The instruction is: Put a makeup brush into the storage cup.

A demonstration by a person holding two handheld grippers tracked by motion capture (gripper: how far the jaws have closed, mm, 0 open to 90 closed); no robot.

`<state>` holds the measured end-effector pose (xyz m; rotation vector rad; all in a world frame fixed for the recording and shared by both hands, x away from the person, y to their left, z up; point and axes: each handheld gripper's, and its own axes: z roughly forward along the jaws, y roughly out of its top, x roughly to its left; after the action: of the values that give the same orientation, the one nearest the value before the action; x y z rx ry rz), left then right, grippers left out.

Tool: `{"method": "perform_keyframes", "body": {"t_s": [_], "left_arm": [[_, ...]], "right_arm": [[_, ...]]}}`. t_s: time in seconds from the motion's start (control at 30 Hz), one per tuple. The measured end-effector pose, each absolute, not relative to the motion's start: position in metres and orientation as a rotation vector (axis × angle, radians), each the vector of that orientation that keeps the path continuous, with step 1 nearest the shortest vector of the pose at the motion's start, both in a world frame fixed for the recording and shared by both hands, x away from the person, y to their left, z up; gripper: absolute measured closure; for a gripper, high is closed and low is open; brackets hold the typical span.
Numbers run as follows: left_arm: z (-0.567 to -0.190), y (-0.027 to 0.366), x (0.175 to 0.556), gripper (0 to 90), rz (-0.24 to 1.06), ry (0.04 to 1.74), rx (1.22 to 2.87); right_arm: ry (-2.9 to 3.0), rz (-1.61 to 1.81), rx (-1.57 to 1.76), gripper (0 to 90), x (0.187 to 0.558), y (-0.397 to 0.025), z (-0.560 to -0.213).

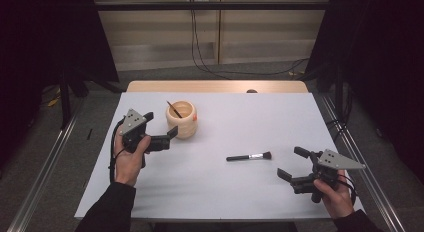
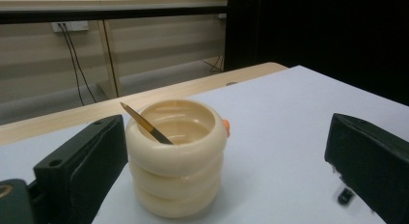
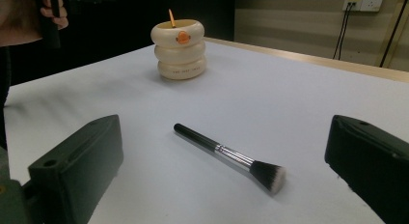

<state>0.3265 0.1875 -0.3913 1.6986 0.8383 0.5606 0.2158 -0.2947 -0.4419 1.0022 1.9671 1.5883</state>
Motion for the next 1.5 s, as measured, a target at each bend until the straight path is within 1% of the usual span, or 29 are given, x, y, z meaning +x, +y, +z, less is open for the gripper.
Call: {"method": "perform_keyframes", "body": {"t_s": [0.2, 0.3, 0.43, 0.67, 0.7, 0.9, 0.97, 1.03, 1.13, 1.23, 1.37, 1.5], "left_arm": [[-0.399, 0.192, 0.314, 1.5, 0.523, 0.853, 1.683], [-0.400, 0.194, 0.308, 1.5, 0.529, 0.862, 1.683], [-0.400, 0.195, 0.295, 1.5, 0.521, 0.890, 1.645], [-0.409, 0.194, 0.276, 1.2, 0.534, 0.872, 1.645], [-0.410, 0.193, 0.274, 1.1, 0.555, 0.876, 1.647], [-0.418, 0.192, 0.263, 0.9, 0.533, 0.833, 1.669], [-0.419, 0.193, 0.259, 0.9, 0.498, 0.844, 1.650], [-0.420, 0.195, 0.252, 1.1, 0.523, 0.830, 1.654], [-0.423, 0.199, 0.244, 1.0, 0.525, 0.827, 1.627], [-0.424, 0.203, 0.242, 1.1, 0.527, 0.821, 1.637], [-0.431, 0.207, 0.241, 0.9, 0.469, 0.804, 1.642], [-0.432, 0.207, 0.240, 1.0, 0.471, 0.798, 1.646]], "right_arm": [[1.961, 1.580, 1.013, 0.0, 0.216, -0.295, -0.442], [1.961, 1.575, 1.007, 0.0, 0.216, -0.296, -0.442], [1.962, 1.573, 1.008, 0.0, 0.216, -0.295, -0.442], [1.969, 1.577, 1.011, 0.0, 0.217, -0.295, -0.442], [1.964, 1.577, 1.013, 0.0, 0.218, -0.295, -0.442], [1.959, 1.568, 1.020, 0.0, 0.218, -0.295, -0.442], [1.955, 1.565, 1.018, 0.0, 0.218, -0.296, -0.442], [1.947, 1.568, 1.018, 0.0, 0.217, -0.295, -0.442], [1.959, 1.573, 1.015, 0.0, 0.217, -0.296, -0.442], [1.953, 1.568, 1.019, 0.0, 0.217, -0.296, -0.442], [1.945, 1.568, 1.025, 0.3, 0.218, -0.296, -0.442], [1.955, 1.576, 1.022, 0.1, 0.219, -0.295, -0.442]]}}
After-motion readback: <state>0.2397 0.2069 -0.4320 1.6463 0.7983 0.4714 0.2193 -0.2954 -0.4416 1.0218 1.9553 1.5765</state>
